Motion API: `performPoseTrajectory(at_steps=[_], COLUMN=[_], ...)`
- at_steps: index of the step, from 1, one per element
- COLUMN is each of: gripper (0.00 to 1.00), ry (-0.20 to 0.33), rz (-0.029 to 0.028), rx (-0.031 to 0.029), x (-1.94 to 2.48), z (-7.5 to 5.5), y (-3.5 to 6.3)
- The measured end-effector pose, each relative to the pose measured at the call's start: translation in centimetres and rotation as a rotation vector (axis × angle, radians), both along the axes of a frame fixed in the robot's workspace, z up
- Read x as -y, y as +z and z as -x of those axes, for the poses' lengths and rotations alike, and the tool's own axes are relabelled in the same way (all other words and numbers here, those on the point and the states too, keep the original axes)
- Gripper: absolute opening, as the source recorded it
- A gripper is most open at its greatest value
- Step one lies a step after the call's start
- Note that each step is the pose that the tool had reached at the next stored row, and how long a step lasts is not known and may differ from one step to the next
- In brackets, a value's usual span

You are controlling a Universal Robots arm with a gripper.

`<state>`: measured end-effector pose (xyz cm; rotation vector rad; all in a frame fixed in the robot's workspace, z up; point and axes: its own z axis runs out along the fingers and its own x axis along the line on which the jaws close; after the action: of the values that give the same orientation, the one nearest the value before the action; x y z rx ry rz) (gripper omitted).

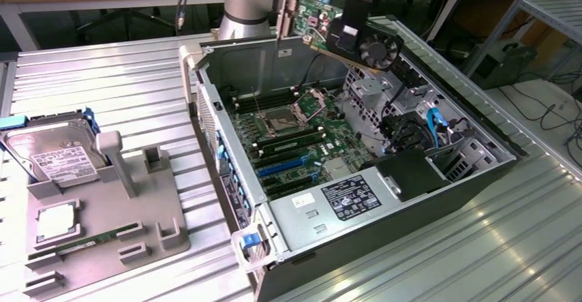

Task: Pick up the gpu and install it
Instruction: 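Insert the gpu into the slot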

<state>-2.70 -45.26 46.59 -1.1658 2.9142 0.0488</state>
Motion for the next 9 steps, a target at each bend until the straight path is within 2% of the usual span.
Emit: performPoseTrajectory(at_steps=[9], gripper=[0.27], ry=[0.126], rz=[0.0000], rx=[0.0000], x=[0.00], z=[0.00], y=[-0.01])
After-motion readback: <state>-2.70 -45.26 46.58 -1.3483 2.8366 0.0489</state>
